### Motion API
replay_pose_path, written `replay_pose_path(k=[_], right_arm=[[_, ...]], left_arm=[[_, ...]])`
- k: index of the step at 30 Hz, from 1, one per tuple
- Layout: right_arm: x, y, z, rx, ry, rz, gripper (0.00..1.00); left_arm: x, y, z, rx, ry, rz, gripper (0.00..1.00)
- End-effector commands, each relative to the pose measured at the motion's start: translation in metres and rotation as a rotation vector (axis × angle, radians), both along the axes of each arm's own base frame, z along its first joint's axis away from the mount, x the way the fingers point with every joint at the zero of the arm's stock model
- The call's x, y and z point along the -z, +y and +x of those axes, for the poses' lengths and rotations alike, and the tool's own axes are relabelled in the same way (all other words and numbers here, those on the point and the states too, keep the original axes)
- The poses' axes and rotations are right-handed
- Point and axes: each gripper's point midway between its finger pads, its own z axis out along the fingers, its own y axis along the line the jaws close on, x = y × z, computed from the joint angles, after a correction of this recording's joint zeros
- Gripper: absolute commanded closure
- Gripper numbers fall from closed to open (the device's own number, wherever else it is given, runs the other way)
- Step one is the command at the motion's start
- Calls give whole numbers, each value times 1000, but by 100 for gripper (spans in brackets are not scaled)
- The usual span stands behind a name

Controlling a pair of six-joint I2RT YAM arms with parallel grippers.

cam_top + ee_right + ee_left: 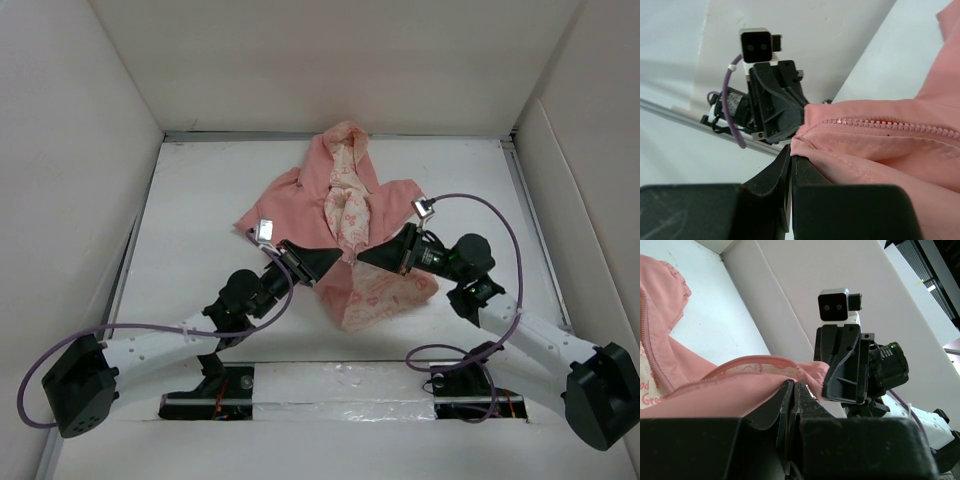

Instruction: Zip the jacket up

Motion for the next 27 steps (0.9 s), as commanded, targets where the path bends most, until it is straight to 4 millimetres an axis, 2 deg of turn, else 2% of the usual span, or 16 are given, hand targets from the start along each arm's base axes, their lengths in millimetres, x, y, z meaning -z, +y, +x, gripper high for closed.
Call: replay_pose_path(k=[1,5,7,9,13,15,18,19,23,25,27], right_arm=[[-24,-3,-35,-146,-64,56,100],[-21,-8,-41,-170,-51,69,100],[-25,-10,-46,-183,-61,67,100],[-19,-9,-50,-218,-29,24,100],[6,-13,-54,-191,18,-49,100],[26,-13,-55,-169,80,-75,100],[31,-9,-52,-140,87,-73,100],[29,-5,-56,-154,69,-62,100],[44,4,-35,-59,56,-139,100],[51,3,-23,12,11,-192,100],[55,-5,-4,134,10,-219,100]], left_arm=[[-14,7,11,-96,-76,-28,100],[-10,-9,1,-109,-96,18,100],[-7,-12,0,-141,-88,29,100],[-10,-8,5,-172,-80,5,100],[-23,-6,11,-212,-103,-16,100],[-31,-3,15,-231,-117,-51,100],[-36,-1,25,-255,-100,-91,100],[-35,-7,24,-234,-101,-95,100],[-52,-6,22,-217,-129,-154,100],[-68,1,14,-200,-155,-203,100],[-69,7,11,-194,-143,-214,100]])
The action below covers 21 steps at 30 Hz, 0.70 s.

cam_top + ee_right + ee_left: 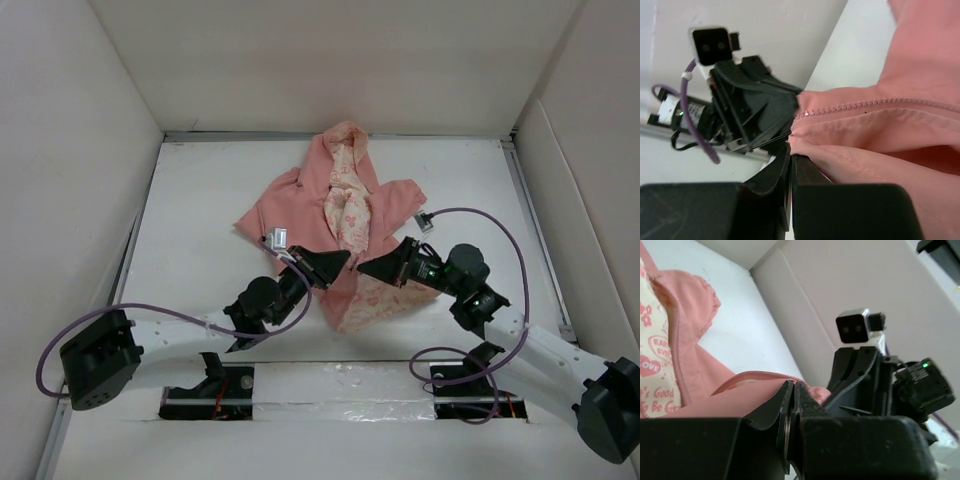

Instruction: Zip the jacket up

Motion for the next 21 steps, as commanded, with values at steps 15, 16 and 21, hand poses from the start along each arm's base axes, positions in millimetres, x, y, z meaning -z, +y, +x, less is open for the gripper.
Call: replay_pose_path(k=[15,16,21], right_arm=[[17,37,-7,-120,-79,1,100],[13,36,-13,-143,-84,17,100],[9,20,-20,-109,-118,-113,100]], left_arm=[[-72,77,12,-202,-70,-304,100],[-71,83,19,-230,-77,-292,100],[-69,84,25,-217,-86,-234,100]])
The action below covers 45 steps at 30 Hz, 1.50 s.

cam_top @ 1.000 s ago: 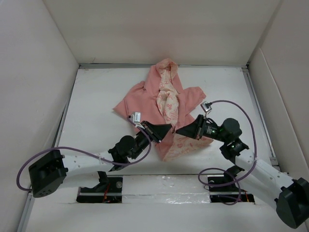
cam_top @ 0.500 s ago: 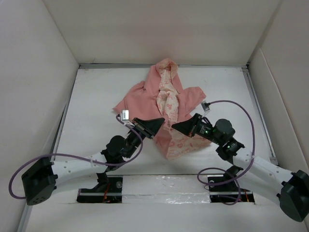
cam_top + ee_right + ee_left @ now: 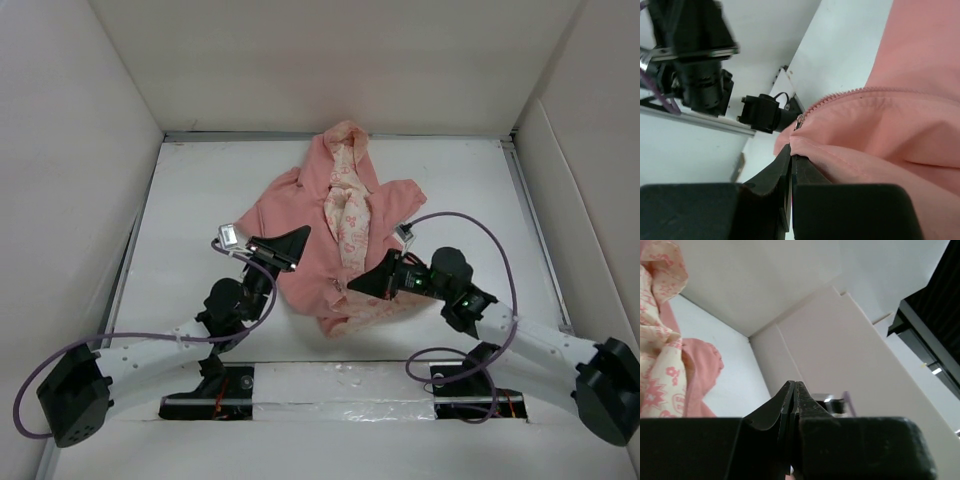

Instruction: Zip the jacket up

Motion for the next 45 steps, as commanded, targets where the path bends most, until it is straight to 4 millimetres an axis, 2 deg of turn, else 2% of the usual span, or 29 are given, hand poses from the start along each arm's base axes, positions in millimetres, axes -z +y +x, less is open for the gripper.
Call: replay_pose_path(k=[1,3,4,8,11,13,14,15,16,17,18,19,20,22,24,25,27,28,29,30,31,33,34,35,38,40,43,45], right_arm=[[-34,-8,-7,-24,-159,-44,100],[-21,-13,-14,-34,-96,-106,100],[-15,-17,-17,-35,-91,-130,100],[40,-33,-28,-25,-14,-304,100],[65,-45,-35,-29,13,-398,100],[69,-51,-33,2,4,-426,100],[69,-53,-33,8,-3,-425,100],[66,-55,-30,34,-16,-418,100],[65,-55,-29,44,-21,-412,100],[65,-54,-28,54,-21,-397,100],[67,-54,-25,65,-23,-398,100],[71,-55,-25,69,-17,-407,100],[76,-56,-25,73,-9,-415,100],[84,-56,-26,61,9,-436,100],[93,-57,-27,56,23,-450,100],[97,-58,-28,55,31,-458,100],[103,-60,-30,59,41,-470,100],[109,-63,-32,58,49,-477,100],[110,-63,-33,57,47,-473,100],[112,-64,-33,60,50,-476,100],[117,-66,-35,60,56,-482,100],[118,-65,-36,55,56,-471,100],[119,-64,-37,50,57,-466,100],[121,-63,-37,48,55,-458,100],[124,-61,-38,34,62,-458,100],[125,-61,-37,38,61,-465,100],[128,-63,-35,50,65,-474,100],[125,-61,-29,68,40,-460,100]], left_arm=[[-10,3,0,-3,-27,41,100],[-17,0,-1,5,-46,94,100],[-4,-3,2,8,-6,162,100],[12,-13,2,42,41,304,100],[28,-28,-1,113,68,424,100],[31,-46,-9,207,32,485,100],[33,-60,-24,323,-22,525,97],[33,-68,-31,380,-49,543,84],[38,-77,-37,442,-54,568,80],[41,-84,-49,523,-81,590,76],[49,-92,-65,600,-91,610,68],[53,-92,-65,602,-86,626,66],[58,-96,-75,643,-100,648,65],[79,-95,-82,699,-56,706,71],[91,-95,-90,731,-32,740,72],[109,-92,-94,748,25,790,71],[137,-81,-77,650,166,863,67],[163,-70,-72,607,271,931,66],[175,-57,-53,475,356,942,61],[183,-49,-44,428,404,946,51],[190,-33,-22,345,452,920,47],[201,-23,2,298,499,870,39],[207,-13,28,244,521,837,37],[212,-11,39,233,528,846,36],[229,-11,80,178,590,929,33],[231,-27,97,208,566,952,34],[231,-47,100,253,522,969,34],[233,-62,90,317,502,1005,35]])
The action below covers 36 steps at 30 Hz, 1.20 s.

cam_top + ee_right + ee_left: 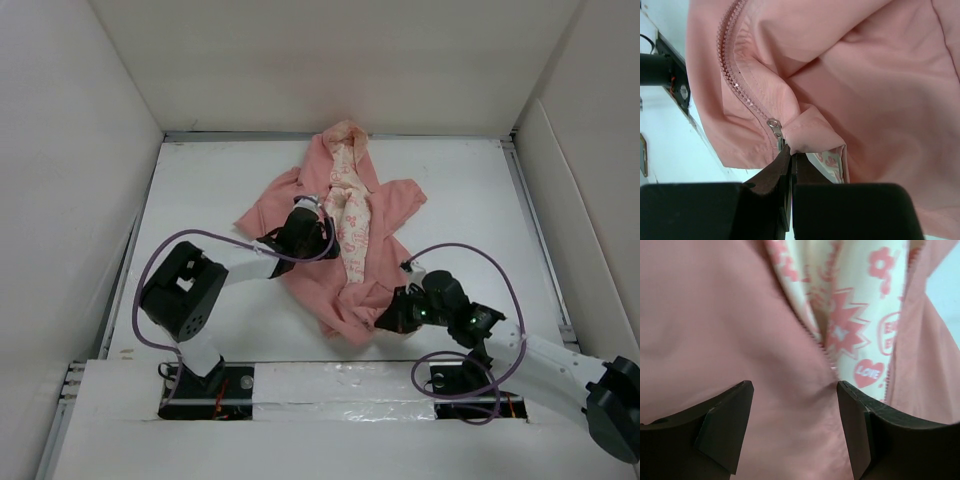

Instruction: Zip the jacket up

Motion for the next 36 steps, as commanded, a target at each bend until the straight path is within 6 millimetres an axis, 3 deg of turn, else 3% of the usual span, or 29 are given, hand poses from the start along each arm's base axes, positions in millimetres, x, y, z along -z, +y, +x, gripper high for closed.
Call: replay_pose_path(k=[1,5,7,8,9,10,12,13,16,17,18,21,23,24,28,31,32,36], right_arm=[[-8,6,11,13,-78,33,100],[-8,9,17,19,-93,40,100],[-9,11,18,13,-91,39,100],[-9,12,18,9,-94,38,100],[-8,13,17,3,-86,38,100],[-7,13,17,0,-83,38,100],[-4,12,15,-2,-76,38,100],[-4,12,14,-2,-74,39,100],[-2,11,9,-8,-60,50,100],[-1,10,8,-7,-54,50,100],[1,10,7,-9,-51,50,100],[7,10,3,-19,-37,55,100],[20,9,-3,-34,-1,43,100],[21,10,-2,-32,4,43,100],[31,11,-6,-46,34,40,100],[36,11,-11,-65,48,29,100],[40,9,-15,-66,62,24,100],[40,7,-34,-92,98,38,100]], left_arm=[[-12,-27,-3,109,-47,11,35],[1,-27,3,98,-34,81,36],[11,-26,9,83,-8,124,46],[14,-25,13,71,-10,142,55],[14,-23,18,46,-18,155,91],[10,-24,25,19,-38,152,100],[-5,-21,41,-31,-70,110,100],[-25,-25,52,-50,-119,60,100],[-61,-5,100,-168,-213,-19,100],[-66,11,119,-208,-215,-42,100],[-72,15,137,-234,-230,-54,100],[-75,43,172,-317,-245,-61,100],[-78,49,196,-333,-237,-70,100],[-70,48,196,-328,-224,-63,100],[-77,44,209,-318,-247,-53,100],[-81,45,206,-317,-261,-65,100],[-89,50,204,-335,-282,-64,100],[-82,77,202,-401,-275,-27,100]])
